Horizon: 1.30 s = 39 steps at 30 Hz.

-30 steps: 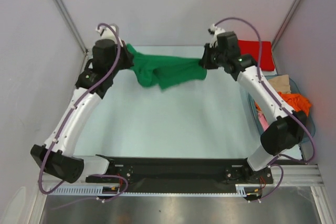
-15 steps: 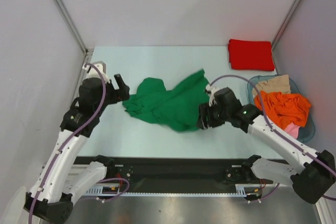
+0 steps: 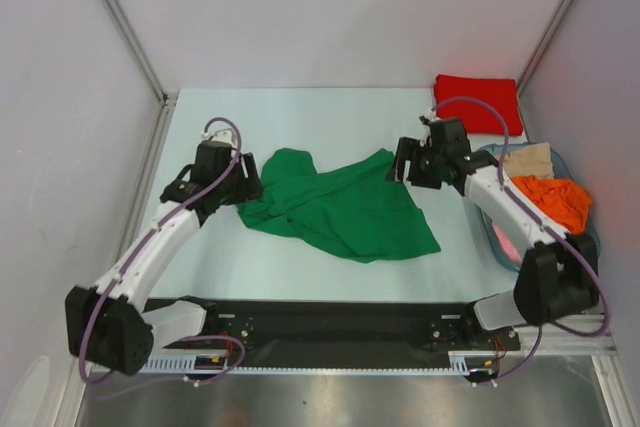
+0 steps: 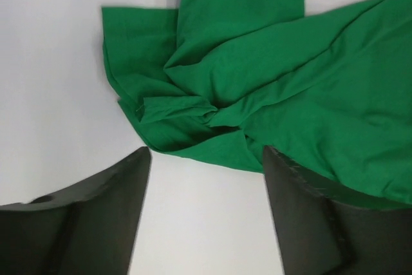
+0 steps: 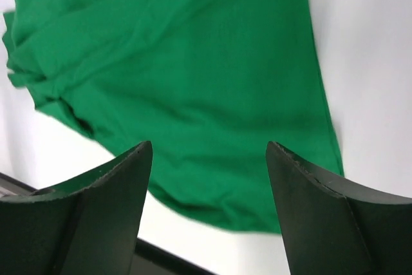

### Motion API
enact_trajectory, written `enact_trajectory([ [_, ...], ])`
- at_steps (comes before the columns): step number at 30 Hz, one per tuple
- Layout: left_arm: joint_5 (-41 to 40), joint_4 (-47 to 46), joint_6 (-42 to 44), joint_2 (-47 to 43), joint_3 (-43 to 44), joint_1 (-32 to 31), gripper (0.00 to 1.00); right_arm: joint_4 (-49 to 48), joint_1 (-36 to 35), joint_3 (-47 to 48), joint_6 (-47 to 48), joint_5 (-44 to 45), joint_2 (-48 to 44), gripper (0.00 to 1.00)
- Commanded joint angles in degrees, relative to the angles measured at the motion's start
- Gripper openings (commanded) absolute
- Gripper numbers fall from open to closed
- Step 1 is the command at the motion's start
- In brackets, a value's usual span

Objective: Fold and stack the t-shirts
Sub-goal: Flatten the tshirt out

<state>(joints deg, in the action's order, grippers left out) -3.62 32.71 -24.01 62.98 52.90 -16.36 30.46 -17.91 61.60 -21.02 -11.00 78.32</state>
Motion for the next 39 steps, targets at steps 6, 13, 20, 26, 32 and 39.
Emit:
enact_trajectory([
  [6,-2.8,-6.4,-5.7,6.9,-4.0,4.1,0.53,-6.7,3.4,11.3,-0.5,-8.1,15.2,0.72],
  [13,12.3,-17.1,-13.5,6.0,-10.5,11.0,0.49,-9.2,3.1,8.3,-0.2,-12.6,16.0,0.69],
  [20,16.9,-19.9,-12.7,3.8,-18.1,7.6,0.63,-8.4,2.1,-1.0,1.2,-10.5,10.8,0.73],
  [26,14.8,-22.8,-13.7,5.3,-22.3,4.9,0.77,-9.5,-0.6,-7.4,1.2,-11.6,5.8,0.73],
  [32,16.2,-29.2,-13.3,6.4,-22.2,3.6,0.66,-10.5,-6.7,-9.7,-0.2,-11.1,3.5,0.67],
  [39,11.4,-26.0,-13.3,10.1,-15.5,3.0,0.81,-15.9,-11.4,-8.8,-3.6,-10.1,7.4,0.65],
])
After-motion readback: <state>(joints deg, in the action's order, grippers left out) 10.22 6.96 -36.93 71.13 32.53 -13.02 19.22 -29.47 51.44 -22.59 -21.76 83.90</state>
